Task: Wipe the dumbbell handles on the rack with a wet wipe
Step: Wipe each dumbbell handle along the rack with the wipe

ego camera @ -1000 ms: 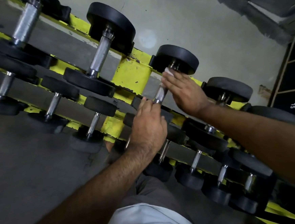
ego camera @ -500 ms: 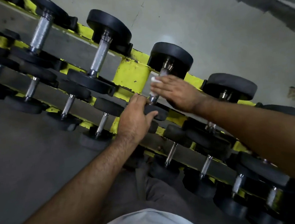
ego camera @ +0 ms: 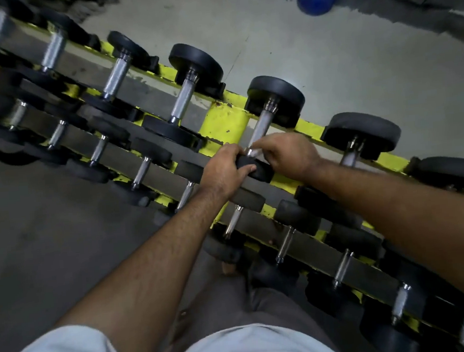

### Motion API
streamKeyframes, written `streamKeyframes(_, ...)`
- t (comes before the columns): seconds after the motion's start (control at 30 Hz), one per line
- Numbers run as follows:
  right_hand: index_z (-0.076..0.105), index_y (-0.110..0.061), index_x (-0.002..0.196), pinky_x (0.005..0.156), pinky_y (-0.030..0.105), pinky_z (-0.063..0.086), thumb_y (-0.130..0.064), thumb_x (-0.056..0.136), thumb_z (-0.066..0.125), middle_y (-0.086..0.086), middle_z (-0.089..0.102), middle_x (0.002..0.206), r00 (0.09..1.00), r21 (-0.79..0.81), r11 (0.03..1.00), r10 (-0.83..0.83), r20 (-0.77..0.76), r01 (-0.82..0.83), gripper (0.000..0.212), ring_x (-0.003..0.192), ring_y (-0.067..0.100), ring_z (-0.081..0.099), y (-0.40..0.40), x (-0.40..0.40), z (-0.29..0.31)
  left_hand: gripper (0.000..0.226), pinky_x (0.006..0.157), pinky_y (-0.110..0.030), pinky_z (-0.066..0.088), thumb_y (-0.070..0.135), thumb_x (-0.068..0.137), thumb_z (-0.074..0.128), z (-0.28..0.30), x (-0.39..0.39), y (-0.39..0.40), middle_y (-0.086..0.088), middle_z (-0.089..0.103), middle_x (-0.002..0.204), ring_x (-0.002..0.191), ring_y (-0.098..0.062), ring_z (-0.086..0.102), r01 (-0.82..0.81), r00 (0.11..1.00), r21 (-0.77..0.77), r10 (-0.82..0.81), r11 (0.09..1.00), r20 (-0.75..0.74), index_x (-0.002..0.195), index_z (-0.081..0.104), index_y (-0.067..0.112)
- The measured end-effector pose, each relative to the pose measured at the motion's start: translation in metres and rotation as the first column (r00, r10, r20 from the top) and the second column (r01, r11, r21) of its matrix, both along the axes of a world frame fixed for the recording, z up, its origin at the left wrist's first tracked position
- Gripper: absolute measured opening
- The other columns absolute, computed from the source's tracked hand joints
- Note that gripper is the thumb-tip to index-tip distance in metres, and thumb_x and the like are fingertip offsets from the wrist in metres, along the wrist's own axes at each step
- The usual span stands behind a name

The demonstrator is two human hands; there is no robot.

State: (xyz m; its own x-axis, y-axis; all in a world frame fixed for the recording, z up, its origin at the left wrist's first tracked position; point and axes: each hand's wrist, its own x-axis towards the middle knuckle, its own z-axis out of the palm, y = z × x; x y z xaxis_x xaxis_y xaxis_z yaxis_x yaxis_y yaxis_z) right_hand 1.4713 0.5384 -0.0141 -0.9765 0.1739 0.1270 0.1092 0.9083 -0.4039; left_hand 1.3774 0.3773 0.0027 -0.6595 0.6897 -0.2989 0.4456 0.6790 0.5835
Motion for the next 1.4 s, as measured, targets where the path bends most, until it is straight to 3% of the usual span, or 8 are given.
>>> streamKeyframes(0.07, 0.075, -0.019, 0.113, 0.069, 0.025, 0.043, -0.016, 0.089, 0.06, 0.004, 0.076, 0.106, 0.963, -0.224, 0.937, -0.268, 0.037, 0.269, 0.029, 0.093, 0.025, 0.07, -0.007, 0.013, 0.01, 0.034, 0.082, -0.032, 0.042, 0.037, 0.087, 0.071, 0.005, 0.008, 0.003, -0.006, 0.057, 0.112, 0.102, -0.025, 0.056, 0.025, 0.999, -0.023, -0.026, 0.999, -0.03, 0.108, 0.058, 0.014)
streamKeyframes(0.17, 0.075, -0.016, 0.109, 0.084, 0.036, 0.056, -0.02, 0.085, 0.061, 0.002, 0.075, 0.104, 0.817, -0.536, 0.638, -0.54, 0.201, 0.553, 0.028, 0.097, 0.022, 0.068, -0.015, 0.023, 0.022, 0.033, 0.088, -0.037, 0.047, 0.035, 0.089, 0.069, 0.014, 0.024, 0.004, -0.005, 0.057, 0.114, 0.106, -0.023, 0.055, 0.017, 0.996, -0.018, -0.018, 1.0, -0.089, 0.112, 0.058, 0.015)
streamKeyframes(0.3, 0.071, -0.016, 0.09, 0.066, 0.032, 0.056, -0.002, 0.09, 0.054, 0.008, 0.068, 0.09, 0.65, -0.73, 0.193, -0.636, 0.416, 0.656, 0.022, 0.082, 0.023, 0.065, -0.023, 0.04, 0.042, 0.031, 0.086, -0.04, 0.051, 0.032, 0.091, 0.066, 0.029, 0.041, 0.004, -0.007, 0.058, 0.114, 0.104, -0.027, 0.058, 0.044, 0.988, 0.026, -0.04, 0.999, -0.146, 0.114, 0.057, 0.013)
streamKeyframes(0.4, 0.067, -0.016, 0.086, 0.067, 0.03, 0.058, 0.003, 0.092, 0.049, 0.008, 0.065, 0.091, 0.6, -0.737, 0.085, -0.645, 0.473, 0.671, 0.026, 0.084, 0.022, 0.063, -0.022, 0.065, 0.055, 0.03, 0.085, -0.043, 0.052, 0.03, 0.093, 0.062, 0.038, 0.054, 0.003, -0.009, 0.06, 0.116, 0.105, -0.031, 0.06, 0.095, 0.985, 0.017, -0.092, 0.995, -0.144, 0.116, 0.057, 0.012)
streamKeyframes(0.57, 0.073, -0.024, 0.088, 0.068, 0.031, 0.055, -0.002, 0.092, 0.052, 0.009, 0.07, 0.109, 0.607, -0.691, 0.195, -0.674, 0.421, 0.696, 0.031, 0.1, 0.027, 0.065, -0.019, 0.115, 0.066, 0.037, 0.086, -0.042, 0.053, 0.032, 0.092, 0.061, 0.046, 0.088, 0.011, -0.007, 0.06, 0.121, 0.108, -0.03, 0.06, 0.195, 0.978, 0.044, -0.192, 0.98, -0.078, 0.125, 0.056, 0.016)
streamKeyframes(0.8, 0.073, -0.018, 0.094, 0.067, 0.031, 0.057, -0.006, 0.094, 0.06, 0.008, 0.069, 0.104, 0.575, -0.721, 0.074, -0.662, 0.481, 0.689, 0.018, 0.095, 0.025, 0.065, 0.004, 0.159, 0.063, 0.047, 0.091, -0.043, 0.054, 0.037, 0.089, 0.066, 0.042, 0.145, 0.037, -0.005, 0.06, 0.128, 0.111, -0.025, 0.061, 0.259, 0.965, 0.054, -0.26, 0.964, 0.011, 0.13, 0.054, 0.017)
streamKeyframes(1.0, 0.076, -0.024, 0.099, 0.087, 0.033, 0.055, -0.016, 0.094, 0.062, -0.003, 0.075, 0.104, 0.699, -0.47, 0.536, -0.644, 0.31, 0.702, 0.017, 0.099, 0.018, 0.067, 0.034, 0.195, 0.038, 0.053, 0.088, -0.039, 0.052, 0.057, 0.083, 0.067, 0.019, 0.199, 0.061, -0.005, 0.058, 0.113, 0.106, -0.023, 0.056, 0.247, 0.968, -0.031, -0.248, 0.968, -0.026, 0.117, 0.057, 0.018)
streamKeyframes(1.4, 0.073, -0.011, 0.12, 0.11, 0.03, 0.041, -0.001, 0.088, 0.055, 0.005, 0.067, 0.132, 0.928, -0.278, 0.903, -0.363, -0.08, 0.329, 0.038, 0.13, 0.022, 0.056, 0.072, 0.201, -0.004, 0.054, 0.088, -0.032, 0.046, 0.052, 0.081, 0.072, -0.004, 0.228, 0.081, -0.003, 0.054, 0.119, 0.109, -0.021, 0.055, -0.007, 0.99, -0.095, -0.007, 0.995, -0.141, 0.122, 0.063, 0.018)
